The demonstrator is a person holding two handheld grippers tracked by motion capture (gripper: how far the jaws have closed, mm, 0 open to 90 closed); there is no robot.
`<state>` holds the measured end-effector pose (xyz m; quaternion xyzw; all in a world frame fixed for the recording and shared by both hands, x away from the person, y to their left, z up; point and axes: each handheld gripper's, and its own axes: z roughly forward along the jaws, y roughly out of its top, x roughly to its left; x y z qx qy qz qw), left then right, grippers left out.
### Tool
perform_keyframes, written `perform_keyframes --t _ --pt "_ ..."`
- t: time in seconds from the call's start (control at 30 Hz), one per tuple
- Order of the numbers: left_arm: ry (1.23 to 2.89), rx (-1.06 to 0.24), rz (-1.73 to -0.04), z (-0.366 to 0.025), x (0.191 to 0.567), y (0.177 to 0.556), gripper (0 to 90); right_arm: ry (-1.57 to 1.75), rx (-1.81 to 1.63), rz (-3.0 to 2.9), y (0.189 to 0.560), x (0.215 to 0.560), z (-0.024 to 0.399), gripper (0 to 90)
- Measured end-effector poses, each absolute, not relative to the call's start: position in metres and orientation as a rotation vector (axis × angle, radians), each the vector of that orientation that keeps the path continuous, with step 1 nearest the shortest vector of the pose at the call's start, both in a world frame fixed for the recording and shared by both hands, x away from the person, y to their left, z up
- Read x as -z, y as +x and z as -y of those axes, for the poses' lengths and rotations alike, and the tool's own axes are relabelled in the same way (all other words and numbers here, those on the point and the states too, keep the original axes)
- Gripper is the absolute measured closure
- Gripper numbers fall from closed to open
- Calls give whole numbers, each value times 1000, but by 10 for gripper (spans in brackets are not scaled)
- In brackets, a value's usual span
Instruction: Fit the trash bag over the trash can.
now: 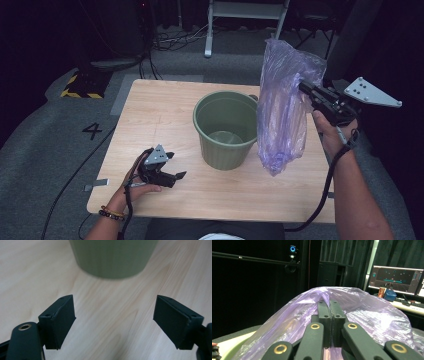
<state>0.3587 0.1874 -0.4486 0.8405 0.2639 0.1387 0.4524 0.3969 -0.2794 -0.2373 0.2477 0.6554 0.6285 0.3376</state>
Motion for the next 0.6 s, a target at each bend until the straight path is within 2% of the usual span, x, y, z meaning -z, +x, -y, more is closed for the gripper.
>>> perform_keyframes --t 0.3,0.4,0.6 --pt "1959 -399 -494 -163 373 349 163 645 -1627 -1713 411 233 253 900" --pt "1965 -389 -410 -136 347 349 163 647 -1607 -1715 418 236 242 900" --pt "1953 -357 -376 -92 324 352 157 656 -1568 -1719 429 241 226 900"
